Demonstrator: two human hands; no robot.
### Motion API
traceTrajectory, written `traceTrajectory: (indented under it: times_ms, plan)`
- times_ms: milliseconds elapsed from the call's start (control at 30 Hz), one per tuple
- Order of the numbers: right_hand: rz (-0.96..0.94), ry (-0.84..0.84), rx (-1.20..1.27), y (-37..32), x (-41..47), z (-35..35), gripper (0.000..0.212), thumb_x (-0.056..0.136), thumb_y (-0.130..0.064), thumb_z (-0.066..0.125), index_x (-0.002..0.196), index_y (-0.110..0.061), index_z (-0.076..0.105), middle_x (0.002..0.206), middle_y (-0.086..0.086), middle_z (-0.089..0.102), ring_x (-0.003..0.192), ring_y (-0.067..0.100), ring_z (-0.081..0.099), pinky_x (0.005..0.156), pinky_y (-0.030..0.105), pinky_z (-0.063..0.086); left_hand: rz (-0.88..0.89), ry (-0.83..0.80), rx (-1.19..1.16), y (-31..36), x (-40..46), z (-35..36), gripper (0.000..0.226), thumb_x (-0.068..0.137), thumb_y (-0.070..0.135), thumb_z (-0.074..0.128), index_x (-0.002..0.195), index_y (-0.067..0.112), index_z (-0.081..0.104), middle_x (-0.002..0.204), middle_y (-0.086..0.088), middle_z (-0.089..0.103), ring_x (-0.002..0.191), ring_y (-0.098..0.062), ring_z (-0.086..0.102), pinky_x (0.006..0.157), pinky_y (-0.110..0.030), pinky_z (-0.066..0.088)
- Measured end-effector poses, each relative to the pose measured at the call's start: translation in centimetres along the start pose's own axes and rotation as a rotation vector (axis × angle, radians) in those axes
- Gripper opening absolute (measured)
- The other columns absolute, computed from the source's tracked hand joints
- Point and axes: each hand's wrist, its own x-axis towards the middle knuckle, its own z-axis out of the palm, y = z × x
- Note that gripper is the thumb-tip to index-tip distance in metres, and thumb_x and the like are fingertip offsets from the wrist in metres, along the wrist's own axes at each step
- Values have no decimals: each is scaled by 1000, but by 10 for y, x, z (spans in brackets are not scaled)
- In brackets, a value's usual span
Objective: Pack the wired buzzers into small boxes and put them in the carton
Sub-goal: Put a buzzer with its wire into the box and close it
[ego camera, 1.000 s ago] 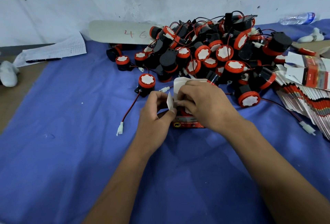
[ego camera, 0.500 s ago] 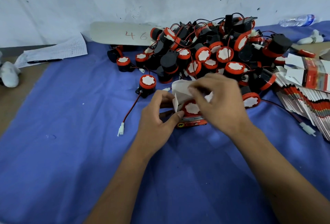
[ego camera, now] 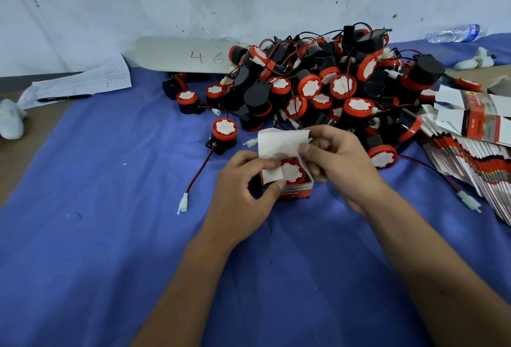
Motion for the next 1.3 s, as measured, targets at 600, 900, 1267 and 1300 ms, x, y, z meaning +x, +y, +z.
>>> traceTrajectory:
  times_ms: [600,900,1267,1300]
  plan:
    - [-265,-112,-492,13,-3,5,18,98,-39,67,113,-35,75,111,-14,62,89,19,61,84,32,53,-76,171,-14,-4,4,-7,27,77,21,91,96,15,72,118,8,70,112,-2,65,88,-19,57]
    - [-322,-123,-525,17,1,4,19,96,-31,71,114,-33,76,105,-14,71,87,19,65,79,43,54,-137,54,-283,-3,5,-16,28,91,25,78,116,18,69,117,5,72,114,-10,68,88,-20,57]
    - [-359,-175,-575,16,-3,1,24,96,-28,70,120,-24,75,116,-7,67,47,16,64,49,29,56,-50,35,-58,-5,6,-20,26,90,18,80,116,21,79,124,4,70,121,-2,61,97,-11,47]
    - [-362,-175,-582,15,-3,1,24,97,-28,70,120,-24,75,116,-7,67,48,16,65,48,29,56,-54,38,-62,-5,6,-20,26,90,18,80,116,21,79,124,4,70,121,-2,62,96,-9,46]
